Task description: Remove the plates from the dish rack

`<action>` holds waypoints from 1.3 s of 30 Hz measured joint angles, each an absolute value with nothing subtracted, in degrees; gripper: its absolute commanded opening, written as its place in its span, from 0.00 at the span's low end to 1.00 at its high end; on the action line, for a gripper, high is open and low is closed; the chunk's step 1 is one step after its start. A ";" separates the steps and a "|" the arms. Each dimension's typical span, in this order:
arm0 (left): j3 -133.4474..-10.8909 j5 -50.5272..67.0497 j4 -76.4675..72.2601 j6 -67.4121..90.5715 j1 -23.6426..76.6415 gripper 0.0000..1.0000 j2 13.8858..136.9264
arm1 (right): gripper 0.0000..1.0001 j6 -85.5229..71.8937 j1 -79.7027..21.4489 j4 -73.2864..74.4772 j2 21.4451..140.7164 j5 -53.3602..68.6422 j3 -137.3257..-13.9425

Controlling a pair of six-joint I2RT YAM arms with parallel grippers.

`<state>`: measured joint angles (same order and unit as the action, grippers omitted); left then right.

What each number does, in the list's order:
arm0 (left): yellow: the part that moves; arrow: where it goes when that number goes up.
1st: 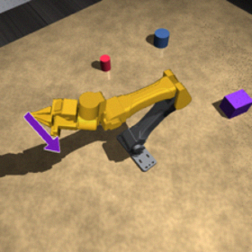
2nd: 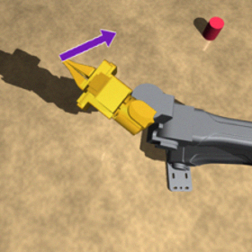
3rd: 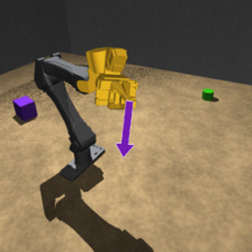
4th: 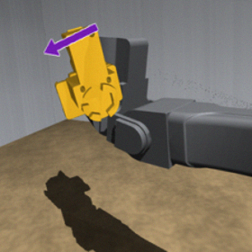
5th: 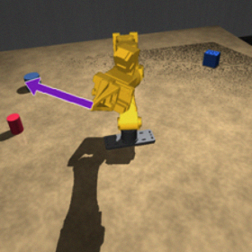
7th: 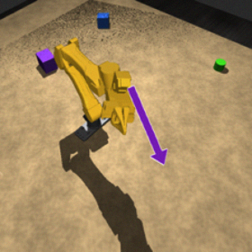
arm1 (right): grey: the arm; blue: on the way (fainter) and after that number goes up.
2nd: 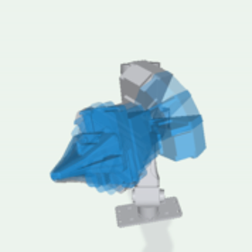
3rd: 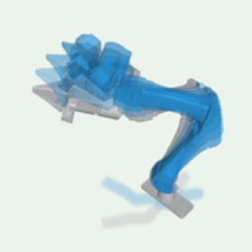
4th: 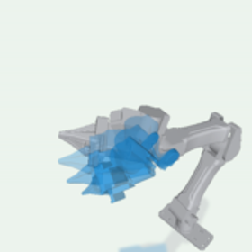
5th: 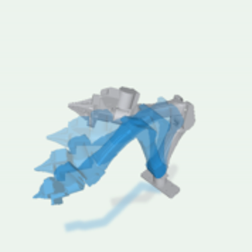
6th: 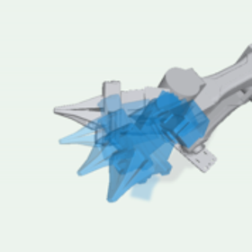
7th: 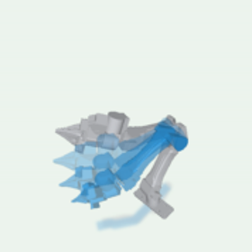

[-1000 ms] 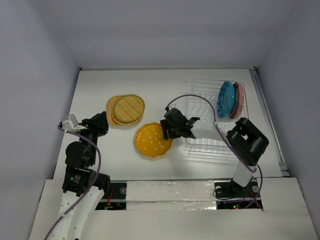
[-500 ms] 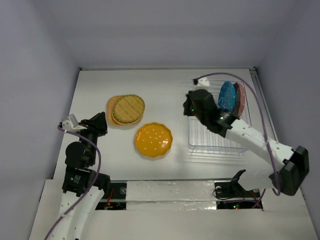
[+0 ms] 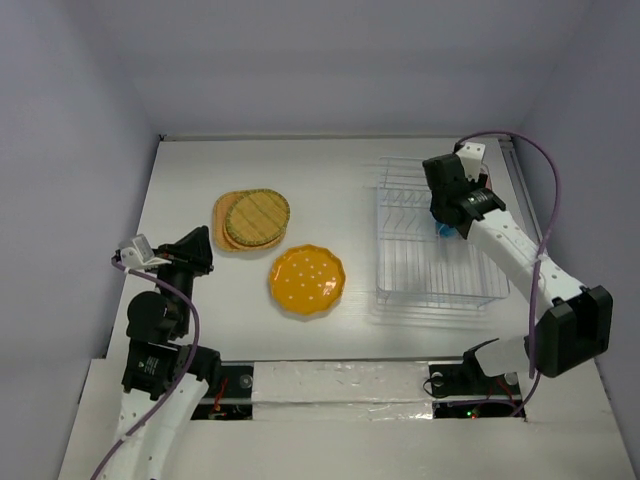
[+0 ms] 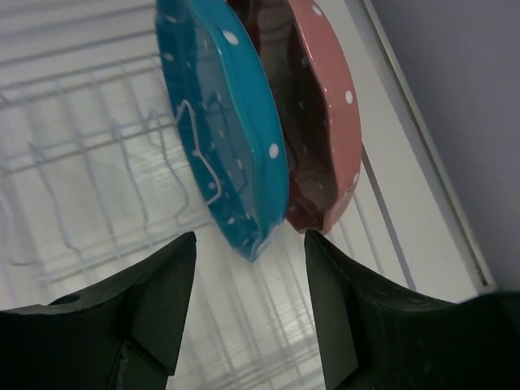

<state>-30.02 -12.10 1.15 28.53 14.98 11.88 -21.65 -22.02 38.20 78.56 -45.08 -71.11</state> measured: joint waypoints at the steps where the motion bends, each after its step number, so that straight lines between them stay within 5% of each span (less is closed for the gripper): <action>1: -30.02 -12.12 1.15 28.51 15.07 0.18 11.70 | 0.62 -21.21 -21.50 38.89 79.50 -45.01 -71.11; 21: -30.02 -12.16 1.19 28.36 16.03 0.23 10.39 | 0.44 -15.20 -15.16 41.10 94.91 -45.69 -81.58; 29: -30.02 -12.14 1.19 28.36 16.40 0.24 10.35 | 0.00 -12.62 -14.59 43.83 96.90 -44.07 -85.54; 39: -30.02 -12.14 1.19 28.36 16.40 0.24 10.35 | 0.00 -9.96 -15.11 47.03 95.44 -43.70 -87.83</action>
<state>-30.02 -12.14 1.19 28.36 16.40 10.35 -9.96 -15.11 47.03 95.44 -43.70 -87.83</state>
